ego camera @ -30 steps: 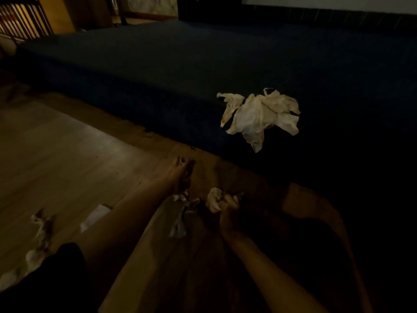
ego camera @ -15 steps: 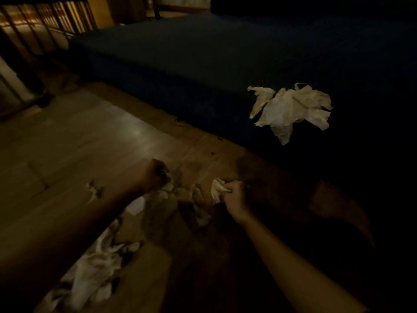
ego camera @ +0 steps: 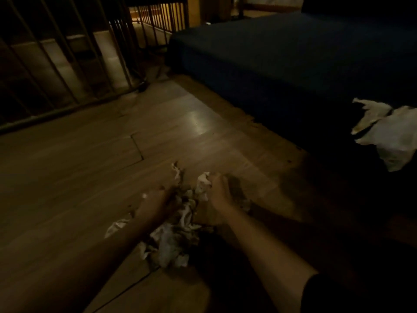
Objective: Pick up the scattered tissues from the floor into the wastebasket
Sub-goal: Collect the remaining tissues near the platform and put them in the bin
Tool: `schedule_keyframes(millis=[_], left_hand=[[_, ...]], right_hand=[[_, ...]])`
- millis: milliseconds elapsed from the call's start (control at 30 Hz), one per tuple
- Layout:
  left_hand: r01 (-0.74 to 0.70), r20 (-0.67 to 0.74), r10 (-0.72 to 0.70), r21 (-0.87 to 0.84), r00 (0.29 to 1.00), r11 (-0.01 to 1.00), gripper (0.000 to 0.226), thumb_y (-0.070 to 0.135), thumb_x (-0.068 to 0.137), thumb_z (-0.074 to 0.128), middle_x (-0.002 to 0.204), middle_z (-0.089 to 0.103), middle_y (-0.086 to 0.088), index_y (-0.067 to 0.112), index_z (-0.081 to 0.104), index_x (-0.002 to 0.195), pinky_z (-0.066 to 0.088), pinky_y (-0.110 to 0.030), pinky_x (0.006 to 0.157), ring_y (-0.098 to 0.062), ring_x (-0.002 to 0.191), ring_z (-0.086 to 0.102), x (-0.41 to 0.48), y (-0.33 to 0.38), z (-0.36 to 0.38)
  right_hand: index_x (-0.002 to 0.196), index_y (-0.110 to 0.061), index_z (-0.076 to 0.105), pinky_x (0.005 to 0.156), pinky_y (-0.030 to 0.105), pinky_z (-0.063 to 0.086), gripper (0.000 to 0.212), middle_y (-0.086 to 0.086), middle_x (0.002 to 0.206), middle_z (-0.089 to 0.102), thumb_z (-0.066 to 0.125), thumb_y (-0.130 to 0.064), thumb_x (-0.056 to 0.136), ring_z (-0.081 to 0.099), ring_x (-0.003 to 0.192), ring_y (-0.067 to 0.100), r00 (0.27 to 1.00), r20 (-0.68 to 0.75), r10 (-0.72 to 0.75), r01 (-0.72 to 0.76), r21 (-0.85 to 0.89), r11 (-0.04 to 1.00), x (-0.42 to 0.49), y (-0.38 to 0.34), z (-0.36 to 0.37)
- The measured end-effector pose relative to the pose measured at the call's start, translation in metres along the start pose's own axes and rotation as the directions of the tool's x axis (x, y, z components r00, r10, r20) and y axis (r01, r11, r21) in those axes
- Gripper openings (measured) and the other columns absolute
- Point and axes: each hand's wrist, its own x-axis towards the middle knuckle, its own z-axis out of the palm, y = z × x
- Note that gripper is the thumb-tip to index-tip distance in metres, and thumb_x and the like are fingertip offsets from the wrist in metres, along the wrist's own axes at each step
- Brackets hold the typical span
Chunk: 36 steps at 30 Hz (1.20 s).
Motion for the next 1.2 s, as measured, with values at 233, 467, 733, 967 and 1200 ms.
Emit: schedule_keyframes(millis=[233,467,733,967,1200], left_hand=[[-0.059,0.215,0.015,0.199,0.976,0.978,0.06,0.057,0.081,0.053,0.13,0.038,-0.011,0.039,0.033,0.134,0.047,-0.042,0.083,-0.035,0.116,0.043,-0.042,0.02,0.021],[-0.149,0.083,0.154,-0.061,0.985,0.987,0.03,0.011,0.08,0.062,0.101,0.063,-0.018,0.005,0.062,0.109,0.035,-0.029,0.069,-0.034,0.093,0.06,-0.046,0.012,0.003],[0.075,-0.266,-0.155,-0.286,0.952,0.955,0.046,-0.001,0.075,0.059,0.113,0.058,-0.011,0.016,0.056,0.118,0.051,-0.035,0.073,-0.031,0.096,0.062,-0.072,-0.037,-0.027],[0.25,0.057,-0.245,-0.141,0.968,0.958,0.098,0.078,0.054,0.059,0.143,0.036,-0.01,0.039,0.023,0.137,0.039,-0.049,0.102,-0.037,0.129,0.037,-0.093,-0.061,-0.009],[0.22,0.187,-0.22,0.017,0.958,0.975,0.103,0.058,0.063,0.071,0.154,0.015,-0.017,0.044,0.007,0.142,0.024,-0.059,0.109,-0.046,0.14,0.008,-0.079,-0.046,0.005]], right_hand=[[0.114,-0.013,0.057,0.104,0.037,0.033,0.028,0.009,0.128,0.054,0.037,-0.02,0.096,0.045,0.123,0.027,0.985,0.162,-0.055,0.093,-0.233,0.968,-0.005,-0.001,0.03],[0.091,0.007,0.068,0.063,0.025,0.038,0.015,0.01,0.083,0.061,0.057,-0.003,0.088,0.053,0.076,0.015,0.997,0.072,0.002,-0.007,0.061,0.998,-0.034,-0.009,0.003],[0.102,0.001,0.067,0.042,0.001,0.037,0.019,0.009,0.097,0.068,0.058,-0.002,0.086,0.057,0.079,0.014,1.0,-0.007,-0.009,0.01,0.212,0.977,-0.039,-0.05,0.009],[0.139,-0.025,0.036,0.105,0.058,0.031,0.053,0.002,0.153,0.021,0.056,-0.019,0.09,0.017,0.137,0.039,0.91,0.4,-0.107,0.232,-0.276,0.933,-0.029,-0.048,0.045],[0.129,-0.014,0.05,0.097,0.043,0.042,0.042,0.009,0.141,0.041,0.058,-0.013,0.088,0.037,0.125,0.031,0.921,0.313,-0.23,0.328,-0.308,0.893,-0.042,-0.039,0.061]])
